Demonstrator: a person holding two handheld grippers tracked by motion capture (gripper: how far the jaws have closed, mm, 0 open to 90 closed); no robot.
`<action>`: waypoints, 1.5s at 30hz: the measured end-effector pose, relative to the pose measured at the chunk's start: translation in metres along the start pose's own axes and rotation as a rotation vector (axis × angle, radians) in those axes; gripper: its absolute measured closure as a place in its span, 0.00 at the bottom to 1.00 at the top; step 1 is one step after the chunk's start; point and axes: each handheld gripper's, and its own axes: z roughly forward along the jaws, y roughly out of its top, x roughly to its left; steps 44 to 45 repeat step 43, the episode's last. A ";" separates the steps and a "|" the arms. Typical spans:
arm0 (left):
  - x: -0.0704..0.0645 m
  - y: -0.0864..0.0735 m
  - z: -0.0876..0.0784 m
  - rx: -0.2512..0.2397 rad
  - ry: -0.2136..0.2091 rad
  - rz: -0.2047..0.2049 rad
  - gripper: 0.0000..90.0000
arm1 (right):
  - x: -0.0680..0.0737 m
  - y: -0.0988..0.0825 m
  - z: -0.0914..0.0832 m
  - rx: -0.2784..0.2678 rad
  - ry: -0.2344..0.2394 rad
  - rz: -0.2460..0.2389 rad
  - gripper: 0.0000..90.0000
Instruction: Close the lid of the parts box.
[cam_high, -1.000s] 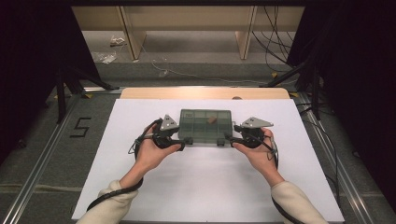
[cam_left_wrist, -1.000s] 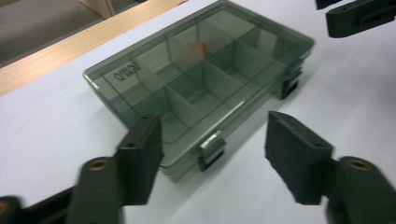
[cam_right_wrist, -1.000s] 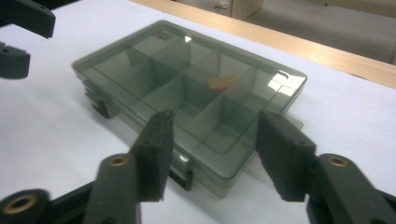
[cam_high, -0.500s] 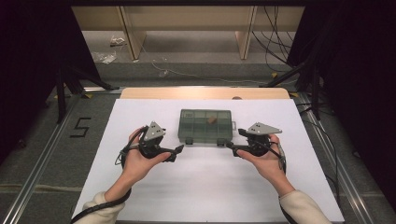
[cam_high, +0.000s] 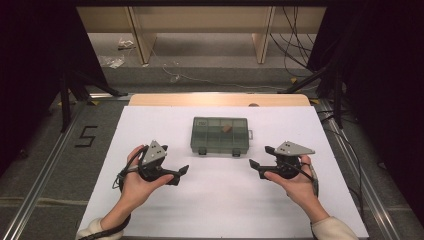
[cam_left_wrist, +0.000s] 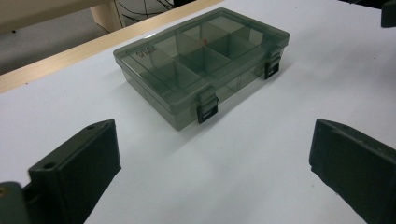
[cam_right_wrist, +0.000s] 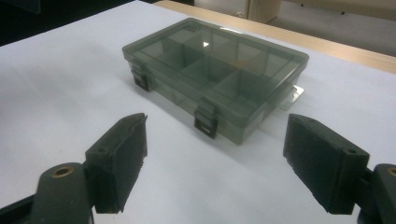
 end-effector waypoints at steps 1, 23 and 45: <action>0.000 -0.001 -0.001 0.001 -0.001 -0.002 0.01 | 0.000 -0.002 -0.003 -0.003 -0.002 0.001 0.25; 0.007 -0.025 -0.018 0.019 0.008 -0.002 0.01 | -0.004 -0.032 -0.029 0.012 -0.009 0.021 0.24; 0.014 -0.032 -0.022 0.022 0.040 -0.020 0.01 | 0.000 -0.039 -0.029 0.008 -0.007 0.015 0.24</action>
